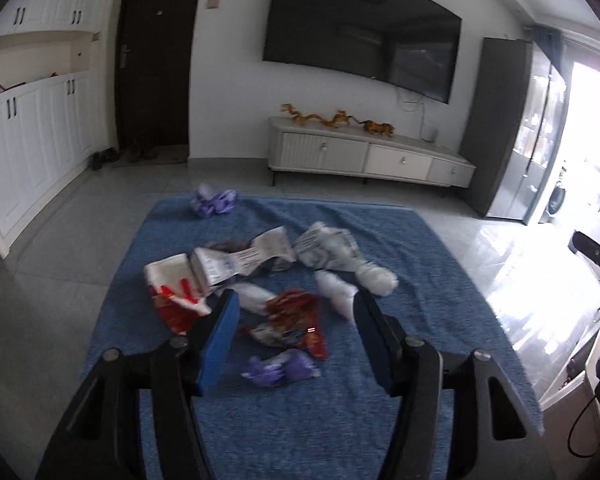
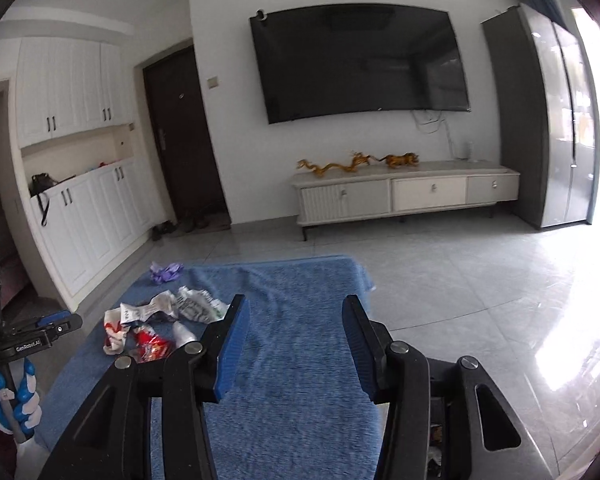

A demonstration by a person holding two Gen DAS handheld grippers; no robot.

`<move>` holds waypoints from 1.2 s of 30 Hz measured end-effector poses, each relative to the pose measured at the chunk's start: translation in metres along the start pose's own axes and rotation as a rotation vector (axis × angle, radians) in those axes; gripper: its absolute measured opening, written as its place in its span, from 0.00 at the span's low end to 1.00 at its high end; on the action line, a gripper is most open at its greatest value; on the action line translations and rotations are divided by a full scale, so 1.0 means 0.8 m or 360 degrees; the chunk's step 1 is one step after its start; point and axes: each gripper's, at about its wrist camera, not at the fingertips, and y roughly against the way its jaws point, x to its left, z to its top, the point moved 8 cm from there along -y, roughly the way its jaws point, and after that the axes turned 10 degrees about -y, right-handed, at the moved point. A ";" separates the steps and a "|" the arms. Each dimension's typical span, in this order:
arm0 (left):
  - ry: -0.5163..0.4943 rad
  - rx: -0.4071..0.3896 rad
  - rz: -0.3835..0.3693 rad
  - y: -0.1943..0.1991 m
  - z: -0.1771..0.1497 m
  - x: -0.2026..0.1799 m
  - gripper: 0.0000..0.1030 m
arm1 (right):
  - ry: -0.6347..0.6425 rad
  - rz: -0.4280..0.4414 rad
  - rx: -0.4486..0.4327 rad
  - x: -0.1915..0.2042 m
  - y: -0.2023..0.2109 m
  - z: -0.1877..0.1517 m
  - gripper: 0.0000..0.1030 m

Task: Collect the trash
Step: 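Return to the rug and grasp the red snack bag with the left tool, then grasp the clear plastic bag with right tool while left tool holds red bag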

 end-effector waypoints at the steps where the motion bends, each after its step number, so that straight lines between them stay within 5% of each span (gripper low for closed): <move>1: 0.0000 0.0016 0.0009 -0.004 -0.004 0.000 0.58 | 0.0020 0.0023 0.0036 0.011 -0.013 -0.005 0.44; 10: -0.0041 0.0328 -0.0146 -0.110 -0.037 -0.009 0.61 | 0.0155 0.0240 0.0336 0.099 -0.138 -0.059 0.44; 19: -0.0067 0.0435 -0.0237 -0.183 -0.040 -0.023 0.56 | 0.0209 0.0363 0.0604 0.141 -0.234 -0.114 0.44; 20: -0.0060 0.0434 -0.0243 -0.185 -0.039 -0.023 0.43 | 0.0215 0.0373 0.0625 0.145 -0.241 -0.118 0.44; 22: -0.0031 0.0449 -0.0266 -0.188 -0.040 -0.020 0.31 | 0.0211 0.0397 0.0673 0.150 -0.254 -0.128 0.42; 26: 0.0016 0.0413 -0.0273 -0.176 -0.041 -0.010 0.22 | 0.0200 0.0428 0.0745 0.158 -0.274 -0.142 0.36; 36: 0.0135 0.0229 -0.0330 -0.115 -0.003 0.015 0.20 | 0.0194 0.0440 0.0814 0.169 -0.295 -0.161 0.19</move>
